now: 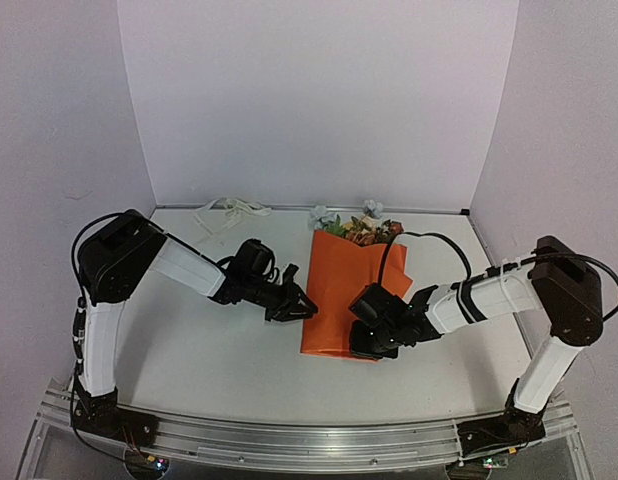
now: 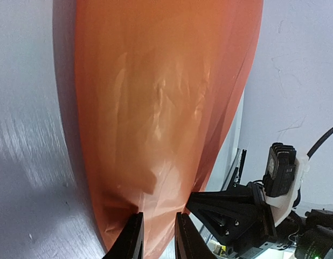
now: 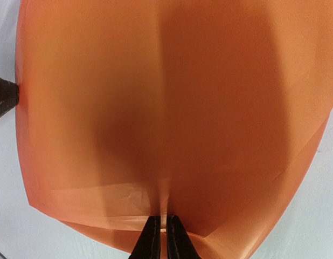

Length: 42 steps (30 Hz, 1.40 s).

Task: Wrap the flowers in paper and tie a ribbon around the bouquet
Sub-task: Press the fold line on the folded bouquet.

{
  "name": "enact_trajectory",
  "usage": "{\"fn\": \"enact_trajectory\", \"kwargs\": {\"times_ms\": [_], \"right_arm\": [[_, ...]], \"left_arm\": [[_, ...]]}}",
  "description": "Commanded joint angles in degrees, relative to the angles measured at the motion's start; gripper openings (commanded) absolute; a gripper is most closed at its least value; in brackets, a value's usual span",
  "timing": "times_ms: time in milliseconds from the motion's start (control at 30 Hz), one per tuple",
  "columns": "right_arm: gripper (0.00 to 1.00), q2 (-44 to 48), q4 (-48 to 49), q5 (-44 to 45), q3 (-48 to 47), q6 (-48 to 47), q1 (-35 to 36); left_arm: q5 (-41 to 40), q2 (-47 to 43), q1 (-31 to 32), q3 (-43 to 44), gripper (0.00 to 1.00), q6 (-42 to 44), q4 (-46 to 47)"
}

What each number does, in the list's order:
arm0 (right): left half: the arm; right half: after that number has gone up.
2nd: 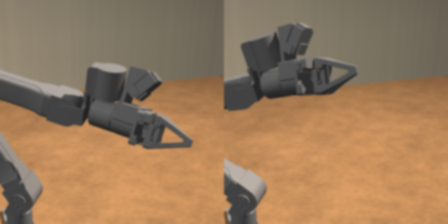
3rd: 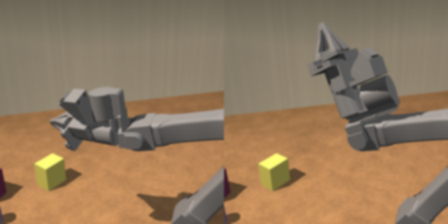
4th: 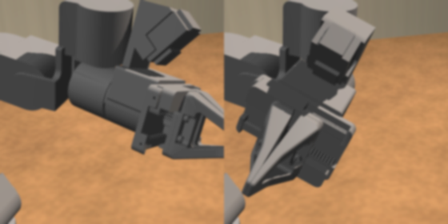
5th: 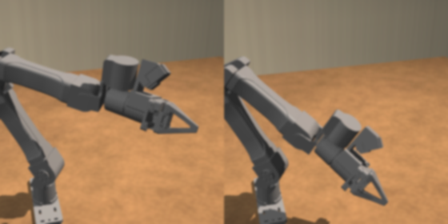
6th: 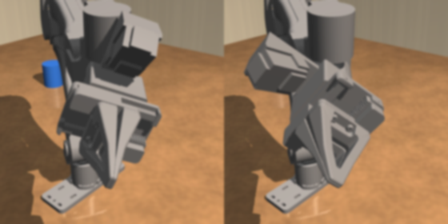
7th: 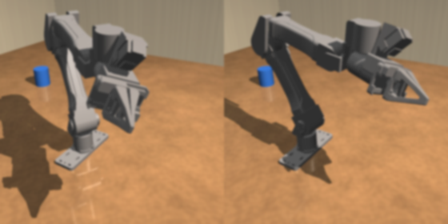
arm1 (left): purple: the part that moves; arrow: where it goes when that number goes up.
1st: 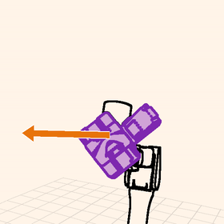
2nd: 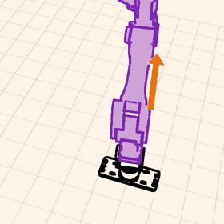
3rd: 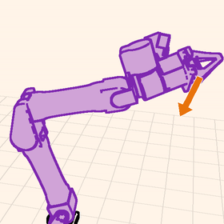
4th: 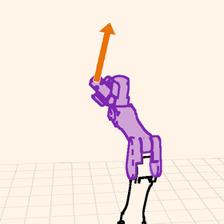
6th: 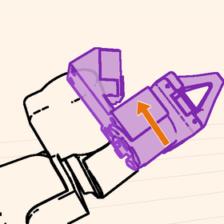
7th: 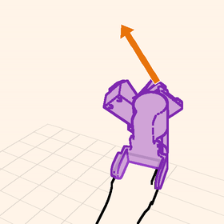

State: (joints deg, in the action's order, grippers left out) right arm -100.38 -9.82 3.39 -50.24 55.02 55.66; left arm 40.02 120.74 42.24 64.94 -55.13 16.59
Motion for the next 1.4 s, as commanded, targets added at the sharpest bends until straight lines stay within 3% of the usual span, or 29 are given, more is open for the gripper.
{"fn": "enact_trajectory", "kwargs": {"times_ms": [0,933,1367], "right_arm": [[0.08,-2.82,-3.09,-2.33,1.97,0.17,0.15],[0.08,-1.83,-3.45,-2.82,3.57,-0.88,0.19],[0.07,-2.28,-3.45,-2.95,3.52,-1.13,0.15]], "left_arm": [[1.34,2.44,-1.16,4.49,0.23,-1.16,1.51],[-3.07,16.7,-6.85,22.38,0.23,-7.62,-0.84],[-2.51,26.63,-10.83,38.9,0.25,-7.86,-5.1]]}}
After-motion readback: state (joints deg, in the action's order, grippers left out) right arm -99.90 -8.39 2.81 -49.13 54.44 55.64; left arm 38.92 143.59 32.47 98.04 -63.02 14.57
